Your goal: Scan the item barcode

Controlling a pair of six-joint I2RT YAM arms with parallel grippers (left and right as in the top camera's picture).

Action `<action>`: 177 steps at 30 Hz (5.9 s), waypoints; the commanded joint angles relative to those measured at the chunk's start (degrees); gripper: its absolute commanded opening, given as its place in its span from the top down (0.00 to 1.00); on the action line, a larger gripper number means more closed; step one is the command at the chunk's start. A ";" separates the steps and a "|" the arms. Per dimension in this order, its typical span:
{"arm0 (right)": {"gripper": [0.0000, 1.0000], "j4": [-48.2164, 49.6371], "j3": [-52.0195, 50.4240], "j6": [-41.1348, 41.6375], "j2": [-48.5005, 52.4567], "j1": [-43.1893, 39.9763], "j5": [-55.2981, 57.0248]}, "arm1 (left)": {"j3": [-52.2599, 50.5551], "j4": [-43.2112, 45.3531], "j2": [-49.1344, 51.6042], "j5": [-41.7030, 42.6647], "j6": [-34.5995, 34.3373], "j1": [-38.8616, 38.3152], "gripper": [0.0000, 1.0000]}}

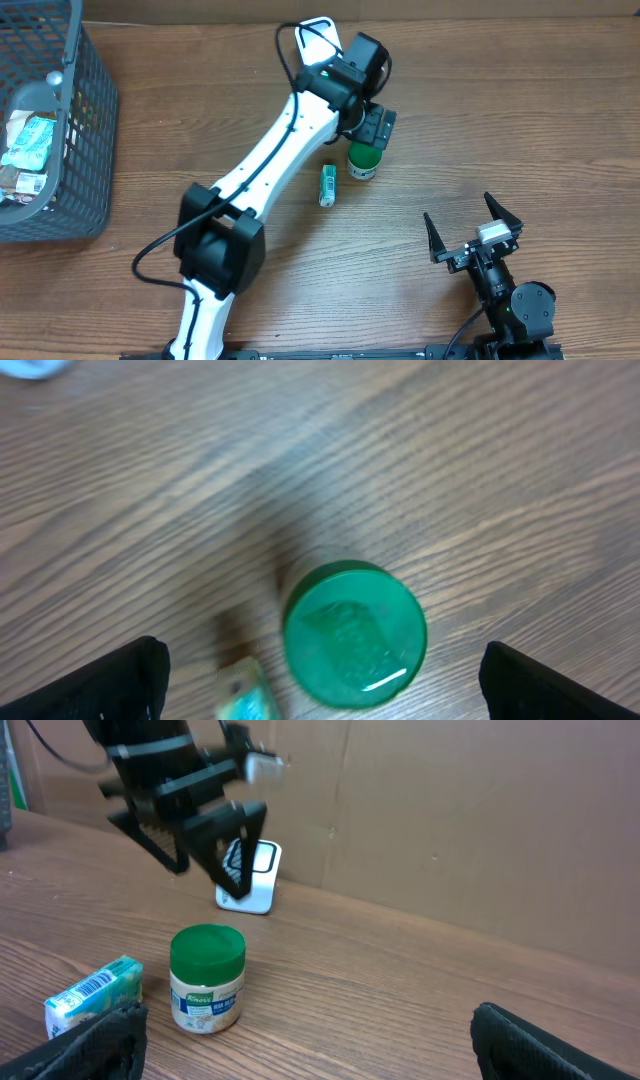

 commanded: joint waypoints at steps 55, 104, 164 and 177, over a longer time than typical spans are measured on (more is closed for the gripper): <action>0.00 0.22 -0.61 -0.02 -0.44 0.13 -0.11 | 7.21 -12.76 7.76 0.87 -7.48 -5.11 0.01; 0.00 0.22 -0.61 -0.02 -0.44 0.13 -0.11 | 63.43 -25.24 -1.55 -16.76 -0.28 48.98 0.00; 0.00 0.22 -0.61 -0.02 -0.44 0.13 -0.11 | 45.77 -17.68 18.49 7.41 18.21 64.22 0.15; 0.00 0.22 -0.61 -0.02 -0.44 0.13 -0.11 | 31.65 -9.09 18.62 7.41 20.74 64.13 0.23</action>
